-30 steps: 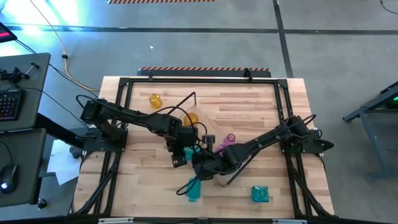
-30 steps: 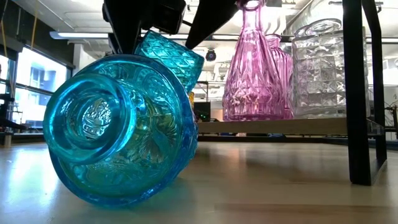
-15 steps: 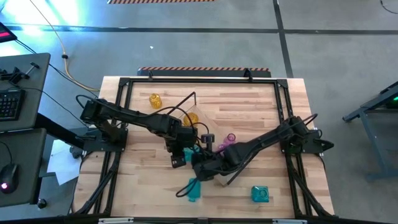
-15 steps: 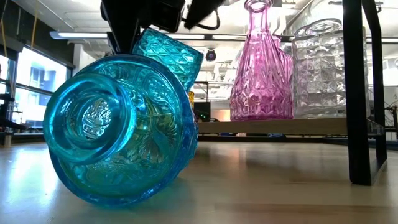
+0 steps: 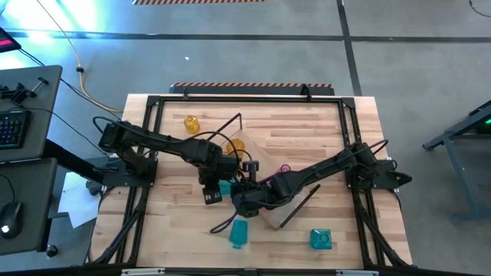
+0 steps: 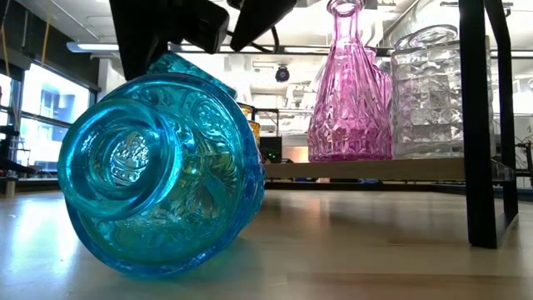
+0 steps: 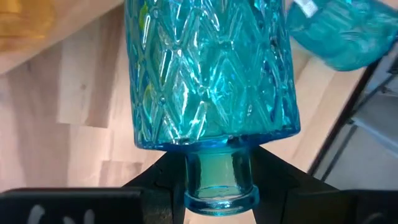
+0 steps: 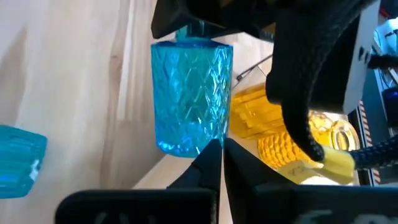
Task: Sort vases onto shelf
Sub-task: Put the left blue crystal vase on the shelf
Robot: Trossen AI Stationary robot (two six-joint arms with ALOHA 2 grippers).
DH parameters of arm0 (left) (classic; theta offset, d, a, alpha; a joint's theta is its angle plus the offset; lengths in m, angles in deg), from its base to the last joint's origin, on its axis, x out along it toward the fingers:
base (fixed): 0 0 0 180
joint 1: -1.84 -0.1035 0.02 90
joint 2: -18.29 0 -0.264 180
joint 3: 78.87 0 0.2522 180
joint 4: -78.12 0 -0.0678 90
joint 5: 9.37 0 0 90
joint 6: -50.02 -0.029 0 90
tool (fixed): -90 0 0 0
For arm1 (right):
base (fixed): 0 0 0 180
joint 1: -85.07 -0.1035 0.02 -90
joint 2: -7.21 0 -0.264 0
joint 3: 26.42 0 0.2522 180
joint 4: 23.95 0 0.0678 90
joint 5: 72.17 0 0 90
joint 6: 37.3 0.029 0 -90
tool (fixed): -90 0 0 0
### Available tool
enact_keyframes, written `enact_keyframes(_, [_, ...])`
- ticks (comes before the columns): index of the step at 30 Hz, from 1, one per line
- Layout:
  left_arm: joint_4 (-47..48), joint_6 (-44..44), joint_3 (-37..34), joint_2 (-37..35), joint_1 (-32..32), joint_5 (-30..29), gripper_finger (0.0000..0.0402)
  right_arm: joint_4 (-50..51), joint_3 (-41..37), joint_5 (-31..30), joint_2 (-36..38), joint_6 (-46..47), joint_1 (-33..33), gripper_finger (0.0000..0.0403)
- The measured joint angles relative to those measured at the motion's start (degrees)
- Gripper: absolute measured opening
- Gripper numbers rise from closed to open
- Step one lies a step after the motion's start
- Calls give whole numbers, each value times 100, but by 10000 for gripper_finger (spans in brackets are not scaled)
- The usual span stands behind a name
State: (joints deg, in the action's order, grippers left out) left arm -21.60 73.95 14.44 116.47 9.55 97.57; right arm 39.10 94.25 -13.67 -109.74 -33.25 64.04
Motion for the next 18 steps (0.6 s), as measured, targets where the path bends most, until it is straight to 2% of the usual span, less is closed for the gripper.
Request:
enact_keyframes(12, [-293,133,-4,2,-182,-112,111,183,3,-146,-6,251,114,0])
enact_keyframes(18, [-433,386,-7,2,-132,-84,111,490,390,-125,-6,344,-67,0])
